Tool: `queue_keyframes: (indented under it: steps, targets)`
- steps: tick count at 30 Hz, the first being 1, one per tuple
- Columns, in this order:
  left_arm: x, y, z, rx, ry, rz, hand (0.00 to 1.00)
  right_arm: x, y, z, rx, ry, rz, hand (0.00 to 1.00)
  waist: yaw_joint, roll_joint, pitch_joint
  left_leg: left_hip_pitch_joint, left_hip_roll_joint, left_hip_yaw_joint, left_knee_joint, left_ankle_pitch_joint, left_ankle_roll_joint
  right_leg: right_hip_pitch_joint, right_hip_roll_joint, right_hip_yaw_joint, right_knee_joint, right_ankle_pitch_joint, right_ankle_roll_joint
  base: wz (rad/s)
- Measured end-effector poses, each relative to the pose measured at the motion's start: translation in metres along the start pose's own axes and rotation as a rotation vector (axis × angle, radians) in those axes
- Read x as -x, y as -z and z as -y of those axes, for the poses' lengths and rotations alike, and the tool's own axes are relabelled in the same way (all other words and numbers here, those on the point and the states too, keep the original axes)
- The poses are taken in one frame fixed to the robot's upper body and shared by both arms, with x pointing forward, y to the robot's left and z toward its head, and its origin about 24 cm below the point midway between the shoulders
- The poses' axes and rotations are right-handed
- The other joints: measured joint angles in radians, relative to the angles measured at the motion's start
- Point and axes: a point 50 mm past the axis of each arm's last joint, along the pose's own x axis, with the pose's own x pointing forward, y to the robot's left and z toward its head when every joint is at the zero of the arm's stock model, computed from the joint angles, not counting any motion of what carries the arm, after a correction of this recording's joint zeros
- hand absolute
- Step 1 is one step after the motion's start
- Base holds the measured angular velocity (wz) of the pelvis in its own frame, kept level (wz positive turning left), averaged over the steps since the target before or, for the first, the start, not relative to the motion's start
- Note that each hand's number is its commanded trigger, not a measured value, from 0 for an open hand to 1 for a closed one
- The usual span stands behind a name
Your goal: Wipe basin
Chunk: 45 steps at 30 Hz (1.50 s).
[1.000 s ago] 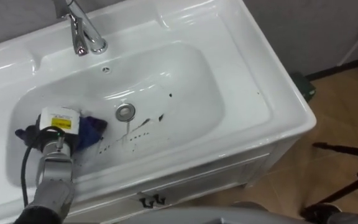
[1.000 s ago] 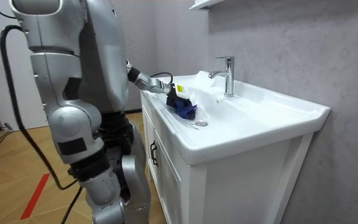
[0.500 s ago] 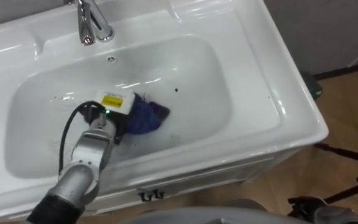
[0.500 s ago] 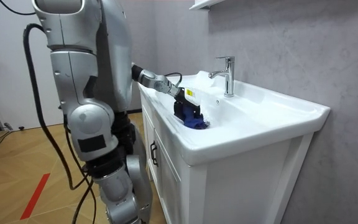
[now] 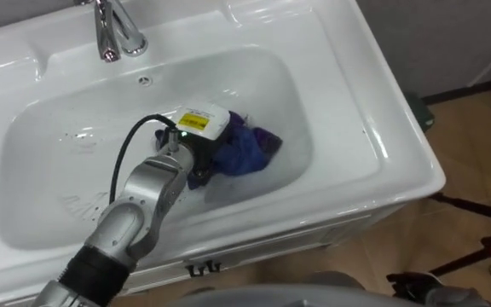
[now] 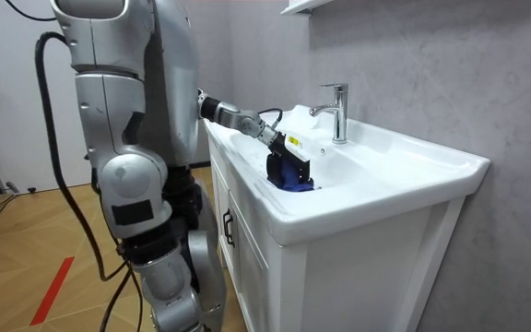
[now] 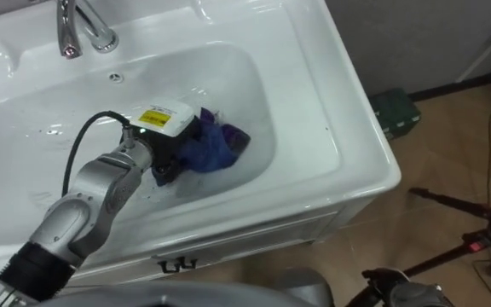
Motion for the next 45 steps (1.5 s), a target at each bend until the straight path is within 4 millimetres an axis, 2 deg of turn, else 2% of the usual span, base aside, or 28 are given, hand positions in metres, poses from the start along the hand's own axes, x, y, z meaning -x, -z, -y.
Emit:
queue_keyframes:
  steps: [3,6,12,21,28,32,35,36,40,42,45]
  targets:
    - [-0.002,-0.004,-0.001,0.011,-0.002,0.008,1.00,-0.001,-0.003,-0.004,0.007,-0.007,0.008,0.00,0.000,0.000,0.0000,0.003,-0.001,0.004,0.000,0.000,0.000,0.000,0.001,0.011,0.000,0.001,0.002,-0.03]
    - [-0.006,-0.005,-0.001,0.014,0.003,0.008,1.00,-0.001,-0.004,-0.007,0.008,-0.010,0.011,0.00,-0.001,0.000,-0.0001,0.011,0.000,0.027,0.000,0.000,0.000,0.002,0.000,0.025,0.000,0.003,0.005,-0.14]
    - [-0.007,-0.004,0.000,0.012,0.001,0.004,1.00,-0.002,-0.004,-0.010,0.008,-0.001,0.010,0.00,-0.019,0.001,-0.0005,0.017,-0.001,0.055,-0.002,0.000,0.000,0.002,-0.003,0.034,0.002,0.006,0.011,-0.03]
    - [-0.013,0.000,0.013,0.035,-0.018,-0.034,1.00,-0.002,0.005,-0.017,0.024,-0.033,-0.031,0.00,-0.028,0.001,-0.0011,0.045,-0.003,0.056,-0.008,0.000,0.001,0.022,-0.002,0.053,0.001,0.008,0.013,-0.06]
    - [-0.017,0.008,0.014,0.041,-0.033,-0.078,1.00,-0.002,0.011,-0.021,0.042,-0.057,-0.072,0.00,-0.032,-0.002,-0.0031,0.042,0.001,0.058,-0.002,0.000,0.001,0.015,0.001,0.062,0.005,0.009,0.013,-0.02]
    - [-0.022,0.015,0.013,0.027,-0.031,-0.106,1.00,-0.002,0.015,-0.025,0.013,-0.064,-0.081,0.00,-0.032,-0.009,-0.0080,0.042,0.008,0.083,-0.001,0.000,0.001,0.010,0.007,0.079,0.003,0.016,0.010,-0.13]
    - [-0.024,0.023,0.014,0.028,-0.034,-0.133,1.00,-0.002,0.019,-0.028,-0.005,-0.066,-0.084,0.00,-0.033,-0.015,-0.0089,0.050,0.013,0.090,-0.002,0.000,0.001,0.010,0.012,0.095,0.002,0.020,0.007,-0.17]
    - [-0.024,0.025,0.016,0.029,-0.036,-0.143,1.00,-0.001,0.021,-0.029,-0.024,-0.062,-0.086,0.00,-0.034,-0.016,-0.0096,0.052,0.016,0.105,0.000,0.000,0.001,0.009,0.014,0.101,0.002,0.021,0.006,-0.17]
    - [-0.029,0.039,0.016,0.034,-0.034,-0.194,1.00,0.000,0.031,-0.032,-0.089,-0.059,-0.101,0.00,-0.053,-0.015,-0.0099,0.051,0.021,0.122,0.001,0.000,0.000,0.004,0.017,0.109,0.005,0.024,0.003,-0.10]
    - [-0.031,0.048,0.016,0.040,-0.027,-0.227,1.00,0.000,0.035,-0.033,-0.109,-0.056,-0.111,0.00,-0.058,-0.013,-0.0116,0.052,0.032,0.136,0.011,-0.001,0.001,0.000,0.023,0.127,0.005,0.028,0.001,-0.22]
    - [-0.030,0.056,0.021,0.054,-0.017,-0.263,1.00,0.001,0.043,-0.036,-0.118,-0.054,-0.137,0.00,-0.059,-0.006,-0.0152,0.052,0.038,0.135,0.035,-0.008,0.002,0.000,0.033,0.154,0.005,0.033,-0.005,-0.29]
